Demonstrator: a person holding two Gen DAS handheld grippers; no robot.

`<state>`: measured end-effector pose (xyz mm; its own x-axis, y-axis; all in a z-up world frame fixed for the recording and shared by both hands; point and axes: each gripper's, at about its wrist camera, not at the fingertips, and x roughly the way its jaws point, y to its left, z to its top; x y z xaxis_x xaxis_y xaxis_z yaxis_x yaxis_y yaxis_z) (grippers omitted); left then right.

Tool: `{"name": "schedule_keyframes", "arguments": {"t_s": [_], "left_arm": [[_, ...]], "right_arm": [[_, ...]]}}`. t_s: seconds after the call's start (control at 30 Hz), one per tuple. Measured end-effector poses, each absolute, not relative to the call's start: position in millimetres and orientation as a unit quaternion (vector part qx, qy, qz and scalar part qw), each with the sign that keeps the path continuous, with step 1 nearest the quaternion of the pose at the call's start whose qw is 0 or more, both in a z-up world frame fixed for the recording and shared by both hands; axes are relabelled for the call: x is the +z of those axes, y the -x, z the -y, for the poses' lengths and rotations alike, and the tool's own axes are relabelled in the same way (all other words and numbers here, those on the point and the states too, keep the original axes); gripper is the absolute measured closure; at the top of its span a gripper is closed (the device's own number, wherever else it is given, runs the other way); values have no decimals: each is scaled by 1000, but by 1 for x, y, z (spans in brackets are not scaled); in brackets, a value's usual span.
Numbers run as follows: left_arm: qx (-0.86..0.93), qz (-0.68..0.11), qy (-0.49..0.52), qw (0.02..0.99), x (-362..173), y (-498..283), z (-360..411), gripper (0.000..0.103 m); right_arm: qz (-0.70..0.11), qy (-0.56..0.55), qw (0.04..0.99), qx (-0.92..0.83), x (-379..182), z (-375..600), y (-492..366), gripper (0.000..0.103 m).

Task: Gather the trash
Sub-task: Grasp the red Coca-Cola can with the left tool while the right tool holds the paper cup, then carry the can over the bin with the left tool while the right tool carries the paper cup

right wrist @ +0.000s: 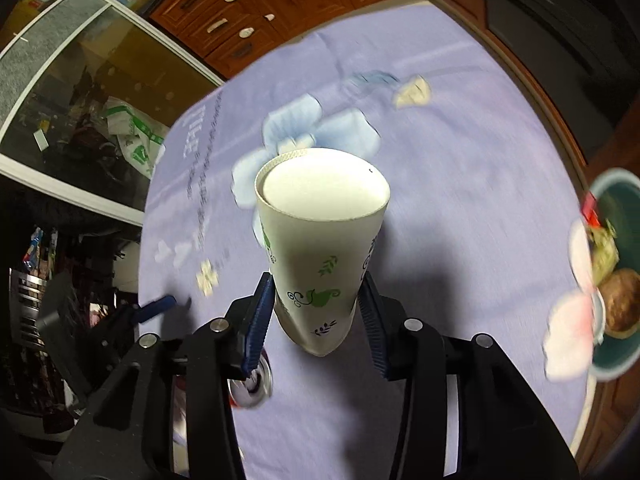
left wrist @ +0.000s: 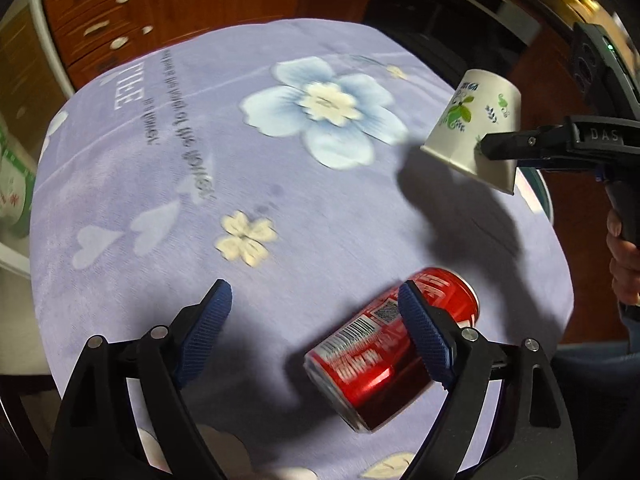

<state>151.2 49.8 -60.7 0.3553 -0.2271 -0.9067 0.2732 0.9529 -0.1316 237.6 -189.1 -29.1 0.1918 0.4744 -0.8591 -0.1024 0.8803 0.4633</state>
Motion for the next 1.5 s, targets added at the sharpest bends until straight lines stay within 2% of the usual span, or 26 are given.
{"name": "schedule_keyframes", "arguments": {"t_s": [0.3, 0.5, 0.97, 1.0, 1.07, 1.5], "left_arm": [[-150, -535, -11, 832, -58, -120, -55, 16], [-150, -524, 3, 839, -59, -101, -58, 13], [-180, -529, -33, 828, -67, -57, -26, 13], [-176, -528, -39, 830, -70, -59, -23, 13], [-172, -532, -42, 828, -73, -63, -20, 45], [-143, -506, -58, 849, -35, -74, 26, 46]], "right_arm": [[-642, -131, 731, 193, -34, 207, -152, 61], [-661, -119, 704, 231, -39, 181, -111, 61], [-637, -134, 720, 242, -36, 148, -132, 60], [-636, -136, 721, 241, -35, 151, -132, 60], [-633, -138, 724, 236, -34, 159, -131, 60], [-605, -192, 741, 216, -24, 225, -137, 60]]}}
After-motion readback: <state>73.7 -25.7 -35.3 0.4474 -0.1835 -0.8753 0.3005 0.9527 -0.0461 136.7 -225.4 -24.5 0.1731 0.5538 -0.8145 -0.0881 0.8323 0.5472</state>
